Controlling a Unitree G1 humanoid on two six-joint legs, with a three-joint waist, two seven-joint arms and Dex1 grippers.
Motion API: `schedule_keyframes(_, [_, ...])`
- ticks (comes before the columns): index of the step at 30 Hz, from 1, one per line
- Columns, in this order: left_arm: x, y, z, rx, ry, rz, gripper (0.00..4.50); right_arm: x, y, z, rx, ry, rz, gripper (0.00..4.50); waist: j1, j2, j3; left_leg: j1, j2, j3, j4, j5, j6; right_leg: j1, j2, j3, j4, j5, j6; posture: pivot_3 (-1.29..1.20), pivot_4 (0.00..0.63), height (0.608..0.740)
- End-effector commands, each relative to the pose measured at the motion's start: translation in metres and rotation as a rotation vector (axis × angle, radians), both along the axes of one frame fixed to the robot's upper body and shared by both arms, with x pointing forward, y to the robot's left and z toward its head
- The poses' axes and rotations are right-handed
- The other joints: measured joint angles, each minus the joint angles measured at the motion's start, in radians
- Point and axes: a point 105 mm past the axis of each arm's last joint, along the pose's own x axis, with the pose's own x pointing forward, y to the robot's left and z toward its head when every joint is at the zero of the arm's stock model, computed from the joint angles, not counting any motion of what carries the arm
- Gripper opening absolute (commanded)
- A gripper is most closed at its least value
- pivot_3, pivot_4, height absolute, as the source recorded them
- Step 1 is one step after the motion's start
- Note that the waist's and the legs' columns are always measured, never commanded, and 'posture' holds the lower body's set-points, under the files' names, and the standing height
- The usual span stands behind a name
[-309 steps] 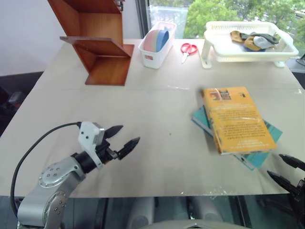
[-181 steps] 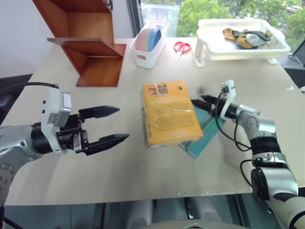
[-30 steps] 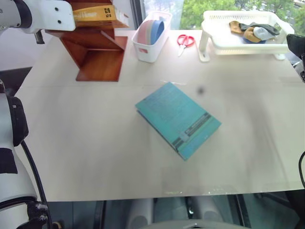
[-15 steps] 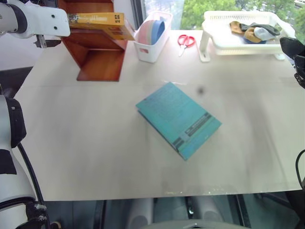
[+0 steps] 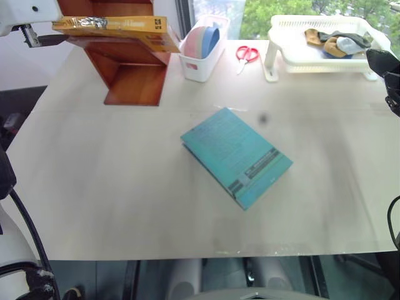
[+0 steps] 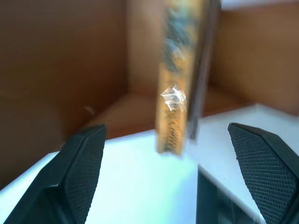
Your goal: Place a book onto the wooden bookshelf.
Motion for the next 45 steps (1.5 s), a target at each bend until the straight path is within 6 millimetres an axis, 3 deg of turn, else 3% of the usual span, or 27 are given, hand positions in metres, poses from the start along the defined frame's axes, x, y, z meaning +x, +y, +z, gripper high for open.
schedule_keyframes(1, [-0.014,-0.038,0.005,-0.297,0.025,-0.264,4.42,-0.011,-0.006,0.011,-0.015,-0.053,-0.018,4.5,0.0,0.002,-0.001,0.0,0.0,0.0,0.001,0.0,0.0,0.0,0.0,0.0,0.0,0.0,0.0,0.0,0.15,0.74])
schedule_keyframes(8, [-0.014,-0.132,-0.063,-0.702,0.228,-0.598,4.42,-0.01,-0.005,0.012,-0.02,-0.047,-0.007,4.5,0.002,0.002,-0.001,0.001,0.001,-0.004,0.01,0.002,0.0,0.001,-0.002,-0.001,0.012,0.0,0.0,0.0,0.15,0.74])
schedule_keyframes(10, [-0.014,-0.151,-0.076,-0.807,0.272,-0.644,4.42,-0.011,-0.004,0.013,-0.022,-0.047,-0.006,4.5,0.002,0.002,-0.001,0.0,0.001,-0.006,0.014,0.0,0.003,0.001,-0.001,-0.001,0.015,0.0,0.0,0.0,0.15,0.74])
schedule_keyframes(14, [0.008,-0.182,-0.103,-1.008,0.242,-0.635,4.42,-0.014,-0.007,0.013,-0.027,-0.047,-0.014,4.5,0.003,0.004,-0.002,0.002,0.0,-0.006,0.018,0.0,0.004,0.003,0.001,-0.001,0.017,0.0,0.0,0.0,0.15,0.74])
schedule_keyframes(19, [0.052,-0.201,-0.116,-1.114,0.035,-0.475,4.42,-0.016,-0.008,0.012,-0.025,-0.048,-0.028,4.5,0.007,0.004,-0.003,0.006,-0.001,-0.005,0.018,0.0,0.004,0.008,0.0,-0.002,0.017,0.0,0.0,0.0,0.15,0.74])
schedule_keyframes(24, [0.082,-0.207,-0.107,-1.179,-0.086,-0.39,4.42,-0.018,-0.008,0.012,-0.021,-0.055,-0.036,4.5,0.008,0.004,-0.003,0.005,-0.002,-0.004,0.017,0.0,0.004,0.008,0.0,-0.002,0.015,0.0,0.0,0.0,0.15,0.74])
schedule_keyframes(29, [0.093,-0.199,-0.095,-1.246,-0.234,-0.332,4.42,-0.02,-0.009,0.011,-0.017,-0.061,-0.047,4.5,0.006,0.004,-0.003,0.005,-0.003,-0.003,0.016,0.0,0.004,0.008,-0.001,-0.001,0.013,0.0,0.001,0.0,0.15,0.74])
schedule_keyframes(38, [0.098,-0.159,-0.094,-1.245,-0.404,-0.18,4.42,-0.021,-0.011,0.008,-0.015,-0.058,-0.063,4.5,0.004,0.004,-0.002,0.005,-0.004,-0.003,0.015,0.0,0.004,0.007,-0.001,-0.001,0.013,0.0,0.001,0.0,0.15,0.74])
schedule_keyframes(42, [0.092,-0.165,-0.098,-1.255,-0.359,-0.262,4.42,-0.018,-0.011,0.001,-0.002,-0.036,-0.061,4.5,0.007,0.004,-0.002,0.005,-0.004,-0.003,0.015,0.0,0.004,0.007,-0.001,-0.001,0.014,0.0,0.001,0.0,0.15,0.74])
schedule_keyframes(45, [0.083,-0.169,-0.114,-1.255,-0.271,-0.324,4.42,-0.016,-0.006,-0.007,-0.011,-0.003,-0.041,4.5,0.011,0.004,-0.003,0.005,-0.005,-0.003,0.015,0.001,0.003,0.007,-0.002,-0.002,0.013,0.0,0.001,0.0,0.15,0.74])
